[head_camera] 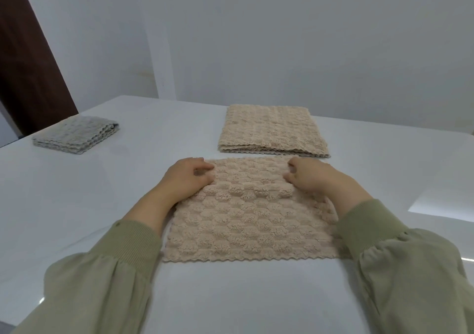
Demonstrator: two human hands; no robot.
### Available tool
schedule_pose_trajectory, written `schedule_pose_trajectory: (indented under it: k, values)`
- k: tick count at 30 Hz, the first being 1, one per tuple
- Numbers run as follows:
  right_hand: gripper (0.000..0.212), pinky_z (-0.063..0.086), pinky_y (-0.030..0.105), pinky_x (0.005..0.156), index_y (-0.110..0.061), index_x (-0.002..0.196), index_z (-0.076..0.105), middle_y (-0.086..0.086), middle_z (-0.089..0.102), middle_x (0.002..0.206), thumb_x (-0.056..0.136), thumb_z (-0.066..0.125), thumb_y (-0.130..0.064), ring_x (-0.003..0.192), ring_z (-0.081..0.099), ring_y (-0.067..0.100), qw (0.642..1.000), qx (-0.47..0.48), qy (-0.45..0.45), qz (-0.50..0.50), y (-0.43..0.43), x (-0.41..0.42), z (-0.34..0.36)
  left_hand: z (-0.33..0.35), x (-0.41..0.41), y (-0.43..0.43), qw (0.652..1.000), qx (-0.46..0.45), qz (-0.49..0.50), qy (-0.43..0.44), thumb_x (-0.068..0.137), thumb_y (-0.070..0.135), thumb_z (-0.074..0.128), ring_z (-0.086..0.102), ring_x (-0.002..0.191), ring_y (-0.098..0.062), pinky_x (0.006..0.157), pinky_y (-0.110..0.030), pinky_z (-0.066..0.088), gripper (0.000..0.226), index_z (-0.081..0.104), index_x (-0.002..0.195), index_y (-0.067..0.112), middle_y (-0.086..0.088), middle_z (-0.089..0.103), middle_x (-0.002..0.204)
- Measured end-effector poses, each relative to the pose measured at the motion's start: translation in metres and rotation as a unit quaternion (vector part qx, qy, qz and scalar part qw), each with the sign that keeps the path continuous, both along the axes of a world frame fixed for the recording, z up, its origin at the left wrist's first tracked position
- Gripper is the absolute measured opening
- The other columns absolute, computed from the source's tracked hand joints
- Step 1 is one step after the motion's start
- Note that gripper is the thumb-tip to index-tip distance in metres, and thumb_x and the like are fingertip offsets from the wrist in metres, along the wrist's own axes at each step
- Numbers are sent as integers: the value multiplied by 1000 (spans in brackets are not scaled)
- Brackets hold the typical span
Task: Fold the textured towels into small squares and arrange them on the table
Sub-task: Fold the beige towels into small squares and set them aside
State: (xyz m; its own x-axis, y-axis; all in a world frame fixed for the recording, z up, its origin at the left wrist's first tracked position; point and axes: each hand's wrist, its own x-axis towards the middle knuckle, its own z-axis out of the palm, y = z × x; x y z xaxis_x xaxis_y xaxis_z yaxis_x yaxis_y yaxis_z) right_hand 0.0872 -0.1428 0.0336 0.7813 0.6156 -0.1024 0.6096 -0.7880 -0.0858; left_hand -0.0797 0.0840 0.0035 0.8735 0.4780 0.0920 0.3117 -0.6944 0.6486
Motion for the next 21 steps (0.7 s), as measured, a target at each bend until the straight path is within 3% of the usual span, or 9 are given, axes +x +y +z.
schedule_pose_trajectory:
  k: [3, 5, 7, 10, 12, 14, 18, 19, 21]
  values:
    - [32, 48, 36, 89, -13, 118, 61, 6, 65, 115, 95, 47, -31, 101, 59, 24, 995, 96, 20, -13, -1, 11, 3, -1, 4, 5, 997, -24, 51, -52, 84, 23, 67, 51, 119, -14, 102, -29, 38, 46, 56, 129, 23, 2, 55, 132]
    - [33, 47, 35, 88, -13, 122, 60, 7, 64, 118, 97, 45, -28, 104, 59, 26, 988, 154, 3, -32, -1, 17, 1, -2, 7, 12, 994, -29, 86, -68, 83, 21, 67, 53, 113, -15, 101, -32, 41, 46, 57, 128, 19, -1, 59, 125]
    - [30, 48, 37, 86, -12, 119, 62, 10, 64, 115, 96, 46, -24, 101, 59, 28, 981, 189, -22, -38, -2, 21, -6, -3, 10, 20, 992, 25, 115, -50, 83, 27, 67, 53, 114, -19, 98, -35, 43, 41, 62, 122, 16, -3, 63, 118]
    - [28, 49, 38, 84, -12, 116, 62, 9, 66, 111, 94, 50, -23, 100, 60, 29, 985, 157, -65, -30, -1, 25, -17, -2, 13, 28, 989, 73, 124, -28, 80, 40, 67, 52, 110, -24, 88, -39, 47, 26, 72, 99, 22, -1, 68, 91]
    - [26, 49, 36, 81, -11, 114, 62, 9, 67, 107, 94, 52, -23, 98, 60, 29, 984, 161, -72, -30, -1, 27, -21, -1, 14, 29, 990, 66, 116, -35, 79, 38, 70, 51, 99, -22, 77, -36, 45, 12, 68, 77, 26, 4, 62, 71]
    - [21, 47, 35, 75, -8, 104, 65, 11, 68, 97, 92, 56, -23, 92, 60, 31, 976, 190, -107, -24, -1, 27, -22, 3, 15, 25, 988, 88, 113, -61, 80, 32, 70, 48, 93, -21, 71, -32, 38, 15, 63, 70, 24, 5, 53, 67]
    - [17, 41, 33, 64, -6, 91, 69, 14, 70, 79, 90, 57, -17, 73, 62, 35, 902, 348, -251, -53, -2, 20, -16, 13, 14, 10, 951, 140, 163, -221, 85, 27, 66, 54, 68, -18, 65, -27, 38, 9, 68, 79, 20, 11, 50, 59]
    - [17, 40, 33, 65, -7, 95, 69, 14, 71, 80, 91, 55, -15, 73, 62, 35, 888, 376, -256, -64, -1, 18, -15, 14, 13, 6, 944, 137, 166, -252, 86, 23, 65, 55, 66, -19, 66, -26, 39, 6, 69, 84, 19, 10, 54, 60]
    - [28, 43, 36, 76, -8, 117, 61, 14, 70, 90, 93, 50, -15, 83, 62, 35, 895, 380, -221, -74, 4, 17, -14, 14, 13, 3, 944, 107, 158, -271, 88, 15, 60, 63, 80, -19, 76, -24, 43, 16, 69, 100, 19, 6, 66, 80]
